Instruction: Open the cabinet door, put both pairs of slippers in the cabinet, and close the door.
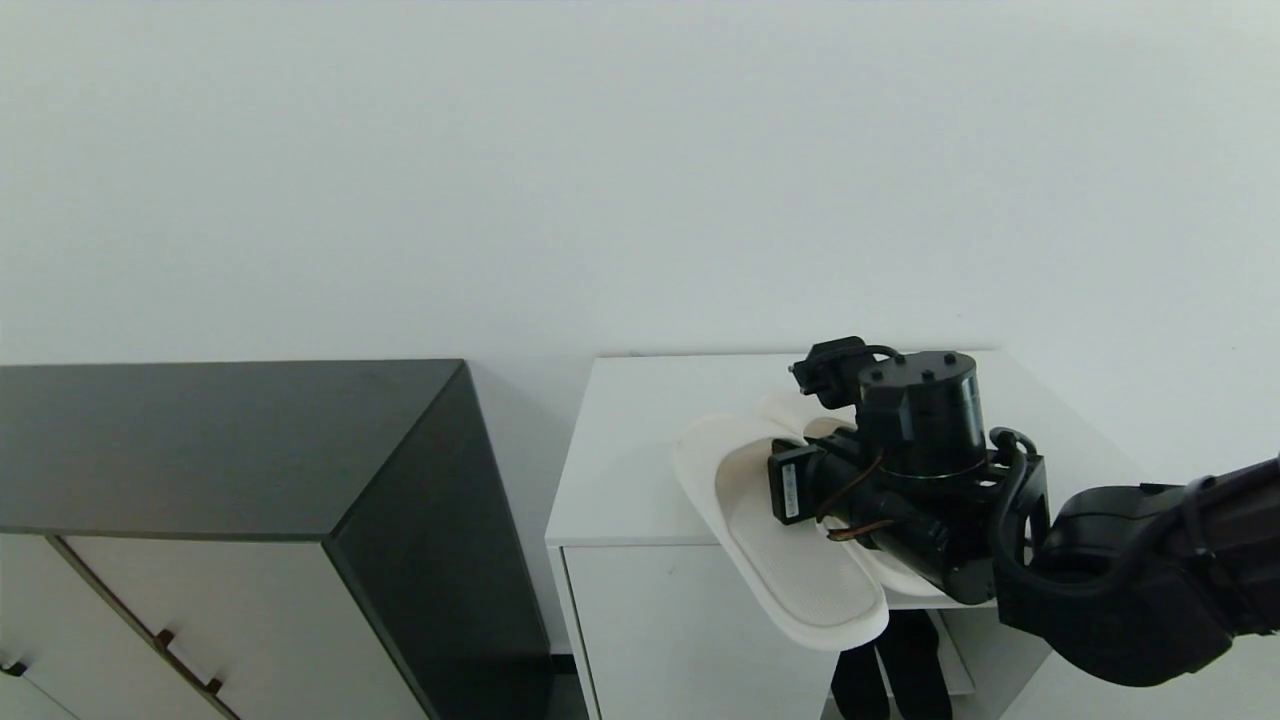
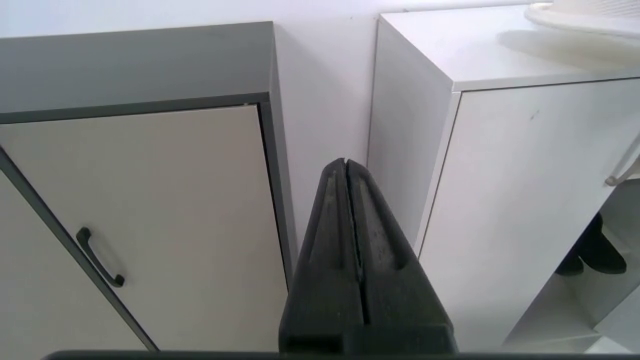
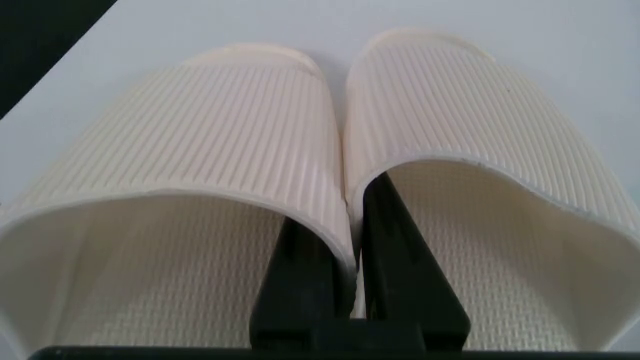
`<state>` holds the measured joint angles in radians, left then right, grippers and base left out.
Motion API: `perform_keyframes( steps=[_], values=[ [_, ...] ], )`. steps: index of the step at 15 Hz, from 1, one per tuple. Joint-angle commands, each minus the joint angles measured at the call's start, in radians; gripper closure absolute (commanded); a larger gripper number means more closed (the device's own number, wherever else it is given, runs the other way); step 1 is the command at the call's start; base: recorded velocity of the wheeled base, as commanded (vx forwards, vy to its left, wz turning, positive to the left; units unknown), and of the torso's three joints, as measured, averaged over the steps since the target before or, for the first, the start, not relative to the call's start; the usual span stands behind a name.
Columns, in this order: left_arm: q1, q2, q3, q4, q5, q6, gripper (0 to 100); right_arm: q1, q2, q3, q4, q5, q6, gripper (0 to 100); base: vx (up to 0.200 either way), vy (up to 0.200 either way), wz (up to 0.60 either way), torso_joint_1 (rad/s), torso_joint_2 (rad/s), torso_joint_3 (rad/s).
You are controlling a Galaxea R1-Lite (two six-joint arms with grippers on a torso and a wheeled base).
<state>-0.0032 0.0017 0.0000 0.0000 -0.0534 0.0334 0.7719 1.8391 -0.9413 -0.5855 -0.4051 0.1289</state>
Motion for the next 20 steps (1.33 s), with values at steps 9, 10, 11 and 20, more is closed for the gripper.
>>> perform_keyframes(
  steps=[9, 10, 11, 20],
  values=[
    [0.000, 0.000, 0.000, 0.000, 0.000, -0.003, 100, 0.003, -0.015, 0.022, 0.000, 0.000, 0.001, 100, 0.000, 0.000, 0.00, 0.000, 0.00, 0.000],
    [0.000, 0.000, 0.000, 0.000, 0.000, -0.003, 100, 0.004, -0.014, 0.022, 0.000, 0.000, 0.000, 100, -0.200, 0.000, 0.00, 0.002, 0.00, 0.002],
    [0.000, 0.000, 0.000, 0.000, 0.000, -0.003, 100, 0.006, -0.012, 0.022, 0.000, 0.000, 0.000, 100, -0.200, 0.000, 0.00, 0.012, 0.00, 0.002],
    [0.000, 0.000, 0.000, 0.000, 0.000, -0.003, 100, 0.012, -0.012, 0.030, 0.000, 0.000, 0.001, 100, -0.200, 0.000, 0.00, -0.002, 0.00, 0.002]
  ],
)
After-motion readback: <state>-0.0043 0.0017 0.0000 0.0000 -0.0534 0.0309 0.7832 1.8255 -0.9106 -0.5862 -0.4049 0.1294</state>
